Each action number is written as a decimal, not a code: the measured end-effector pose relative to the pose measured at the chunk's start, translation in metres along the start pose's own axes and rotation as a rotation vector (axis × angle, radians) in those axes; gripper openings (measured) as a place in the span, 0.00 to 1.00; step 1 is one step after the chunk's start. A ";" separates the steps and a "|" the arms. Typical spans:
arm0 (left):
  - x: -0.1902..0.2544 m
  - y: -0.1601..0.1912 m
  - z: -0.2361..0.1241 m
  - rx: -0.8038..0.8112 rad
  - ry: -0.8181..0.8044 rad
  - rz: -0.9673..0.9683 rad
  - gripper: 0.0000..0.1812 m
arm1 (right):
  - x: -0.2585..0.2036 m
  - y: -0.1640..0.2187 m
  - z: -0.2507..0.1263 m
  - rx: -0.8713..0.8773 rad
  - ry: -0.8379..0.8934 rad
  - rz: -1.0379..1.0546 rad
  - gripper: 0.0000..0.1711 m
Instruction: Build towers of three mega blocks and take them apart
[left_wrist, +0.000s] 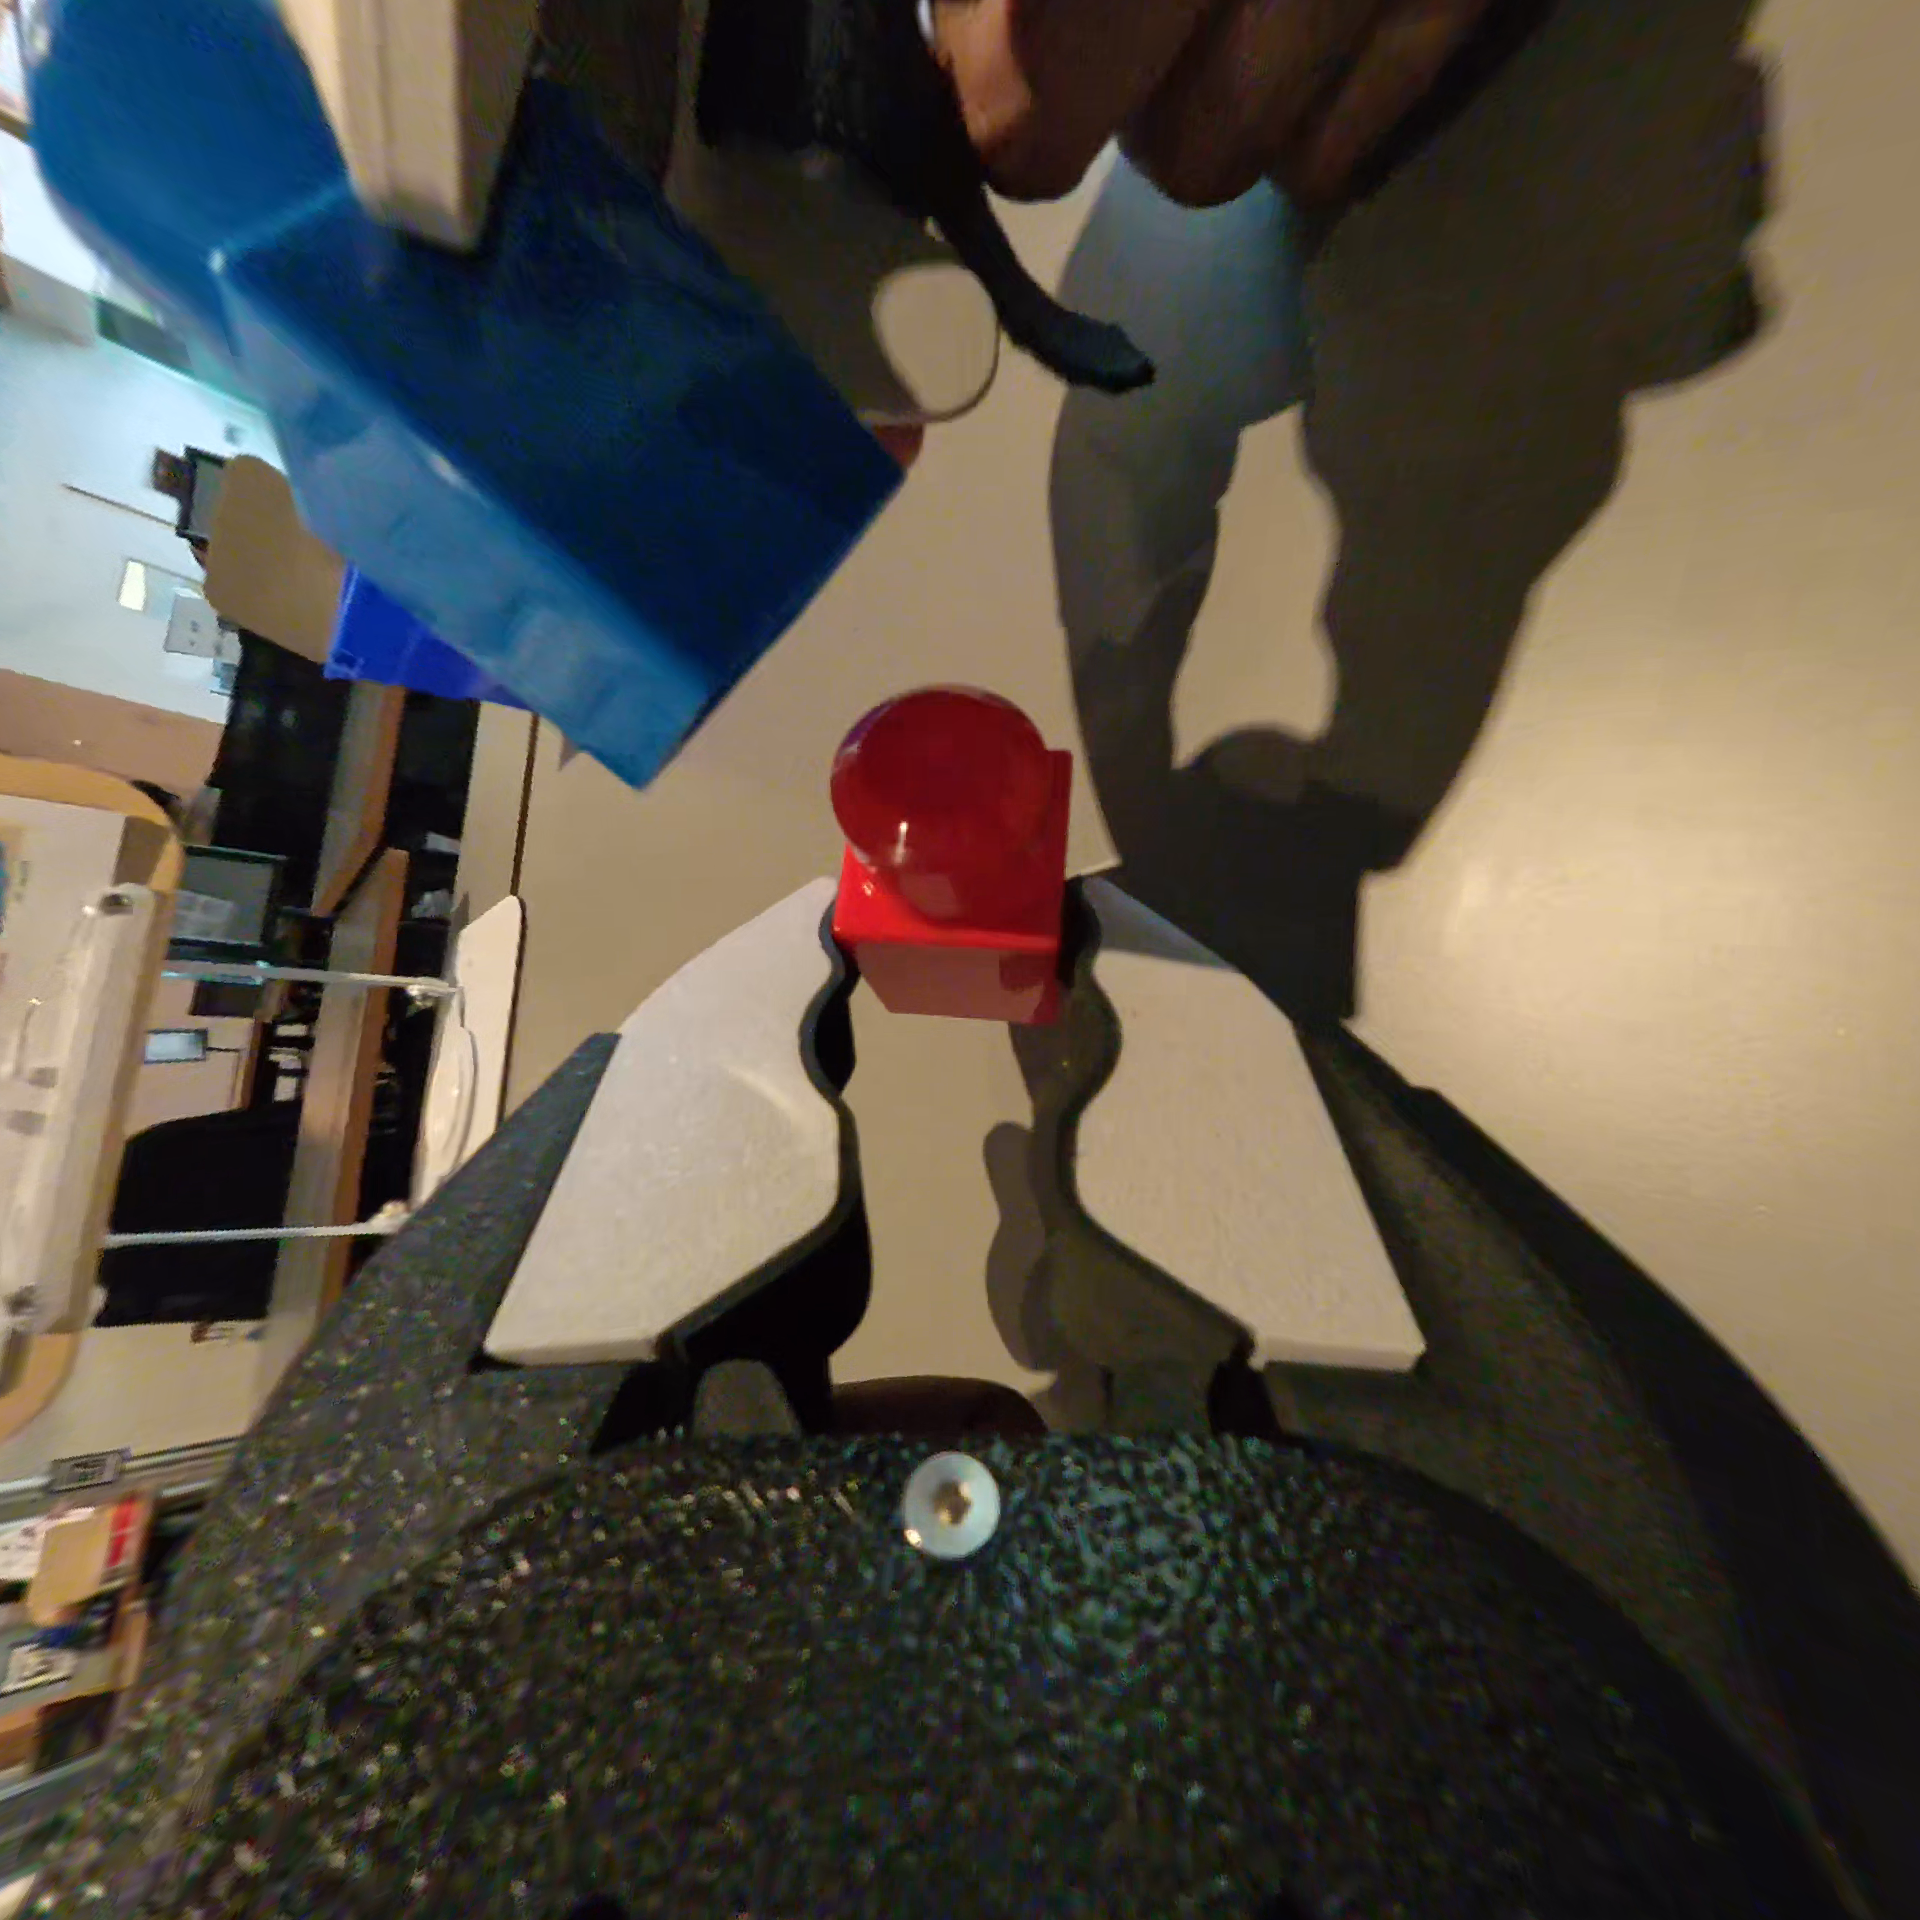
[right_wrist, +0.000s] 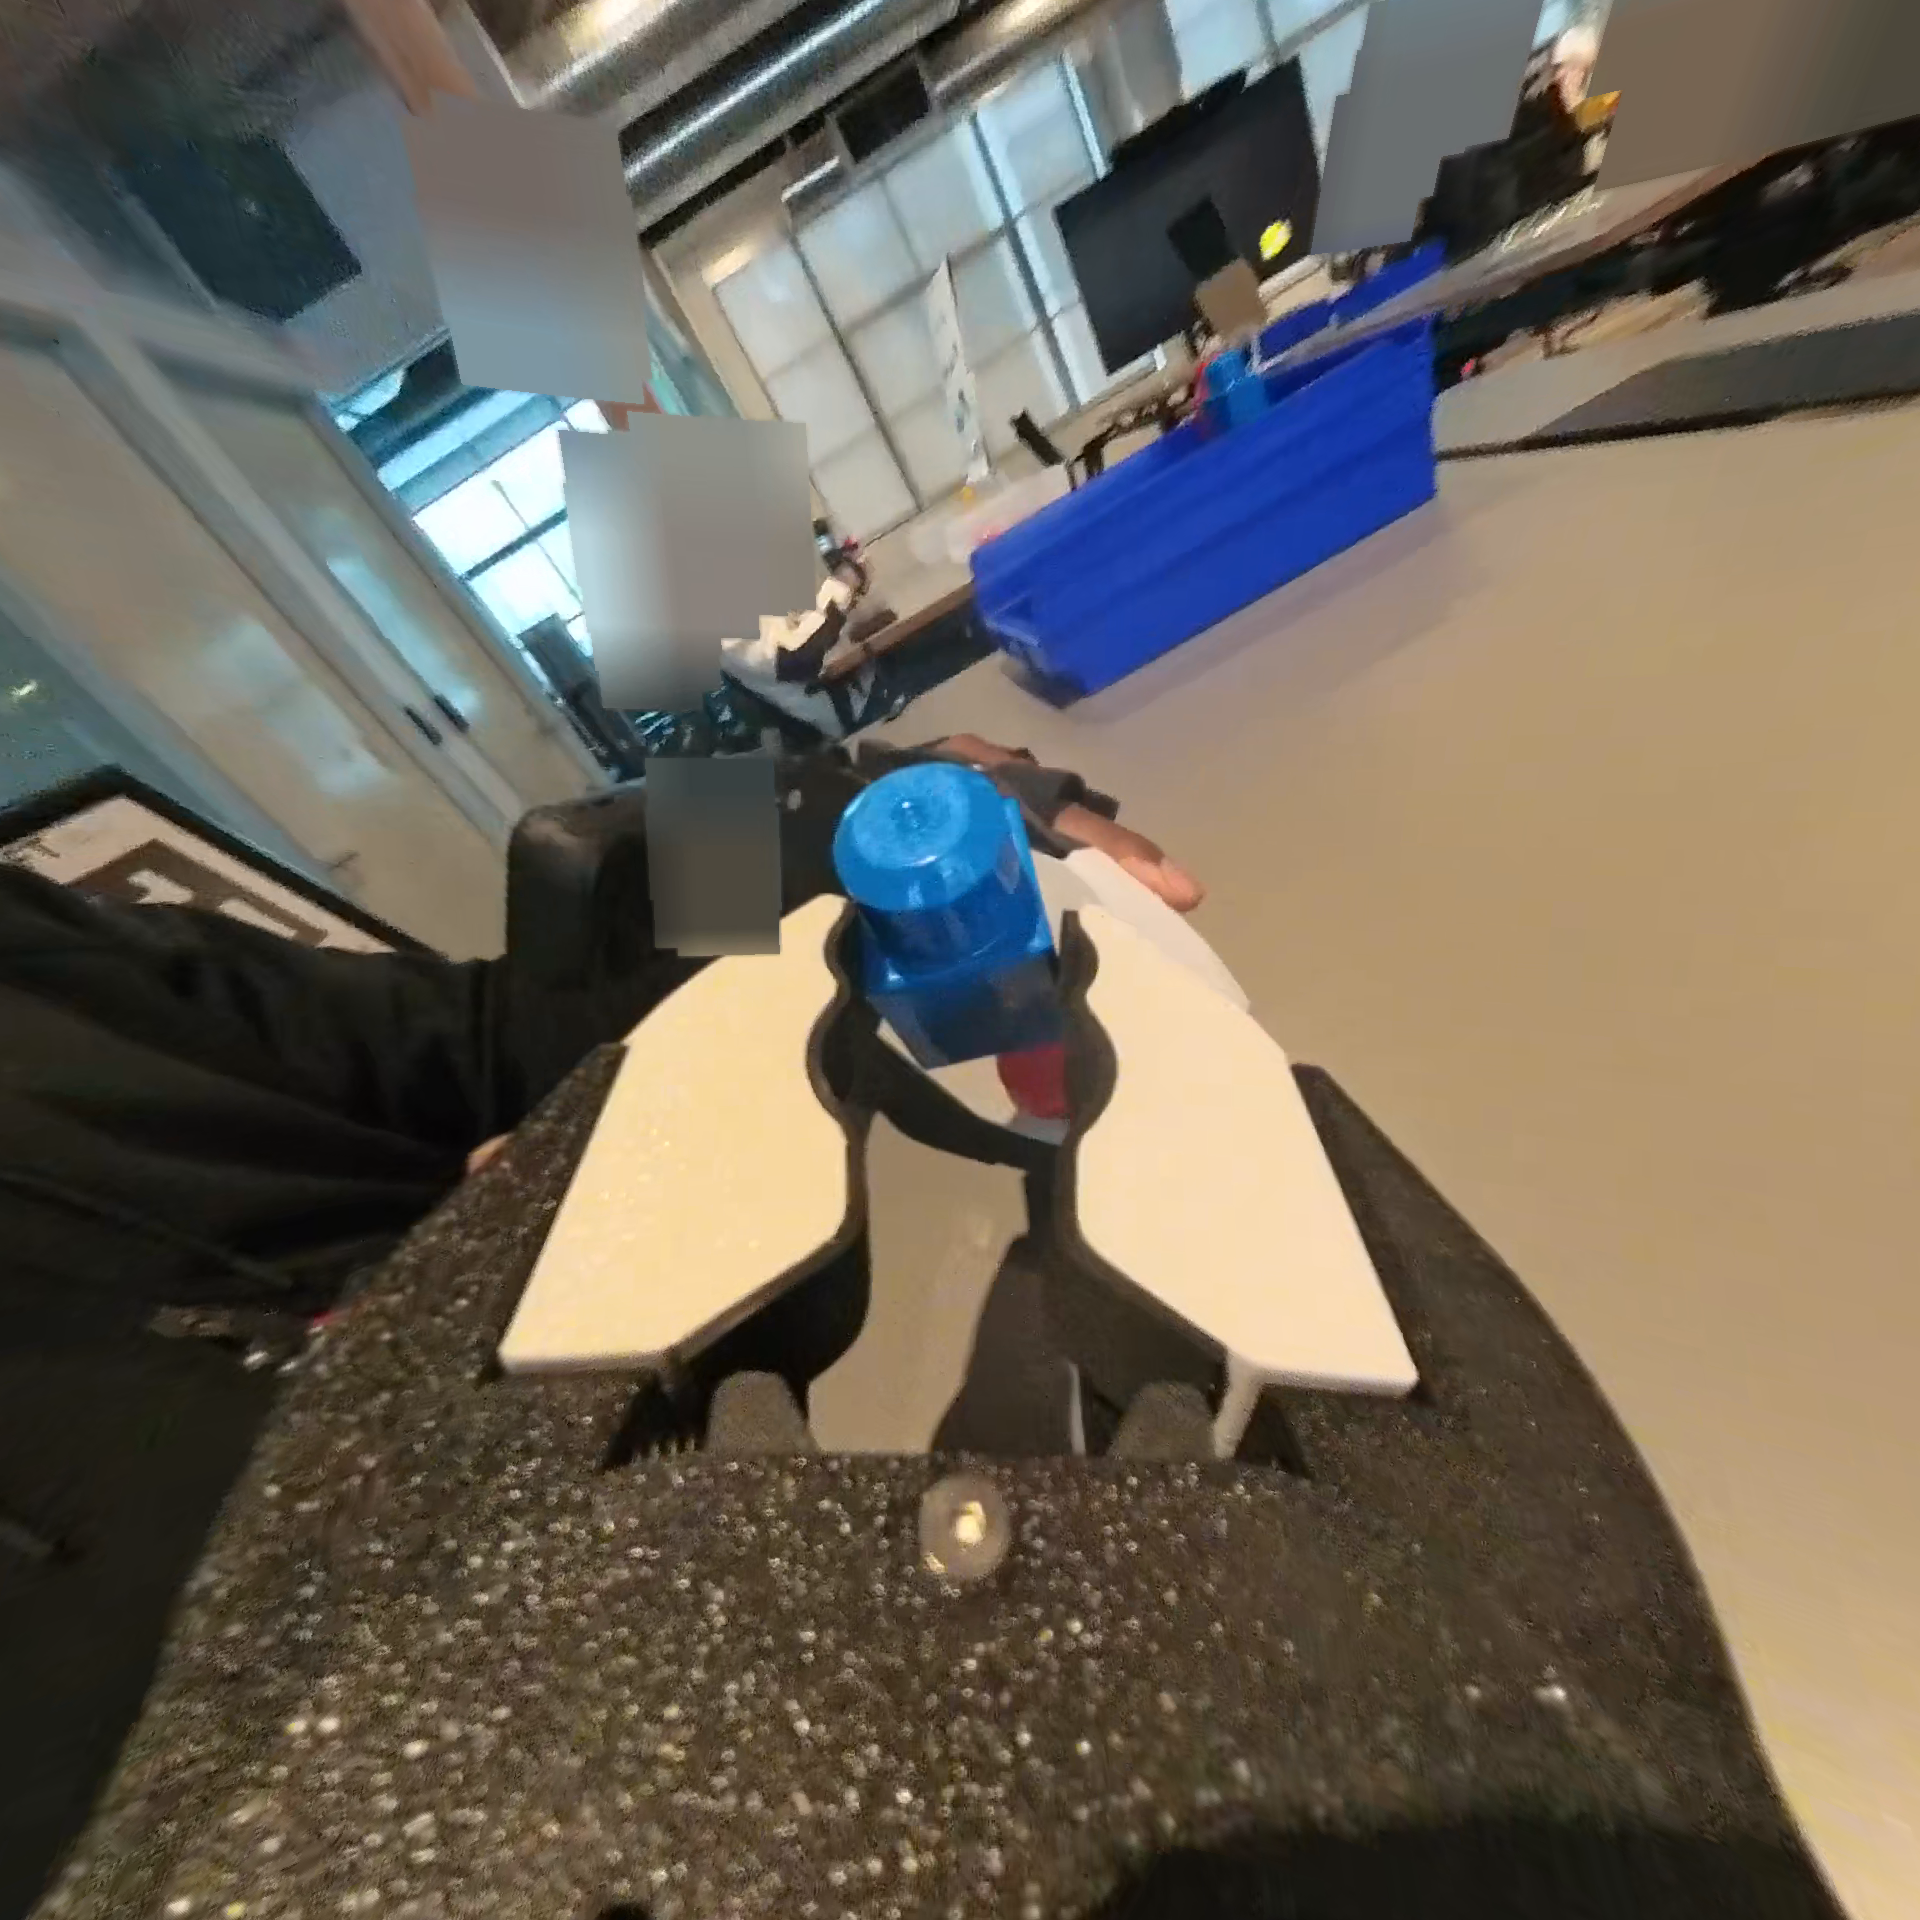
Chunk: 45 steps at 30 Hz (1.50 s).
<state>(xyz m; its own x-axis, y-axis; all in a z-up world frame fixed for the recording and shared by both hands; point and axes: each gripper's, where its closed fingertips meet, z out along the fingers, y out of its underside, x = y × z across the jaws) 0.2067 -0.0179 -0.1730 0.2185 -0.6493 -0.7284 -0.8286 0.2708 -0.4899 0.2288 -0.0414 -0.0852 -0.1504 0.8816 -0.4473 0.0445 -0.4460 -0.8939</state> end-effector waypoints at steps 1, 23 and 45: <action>-0.001 0.001 0.000 0.006 0.005 -0.028 0.21 | 0.001 -0.003 -0.002 0.015 0.028 -0.039 0.21; -0.009 0.014 0.000 -0.047 -0.013 -0.118 0.21 | 0.160 -0.056 -0.248 -0.026 1.344 -0.314 0.27; -0.011 0.012 0.002 -0.048 -0.040 -0.112 0.21 | 0.011 0.019 0.011 -0.213 0.425 -0.858 0.24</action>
<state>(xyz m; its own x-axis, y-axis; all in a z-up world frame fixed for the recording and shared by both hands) 0.1949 -0.0058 -0.1718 0.3311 -0.6444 -0.6893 -0.8212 0.1630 -0.5468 0.2170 -0.0413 -0.1068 0.1517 0.8943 0.4210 0.2695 0.3724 -0.8881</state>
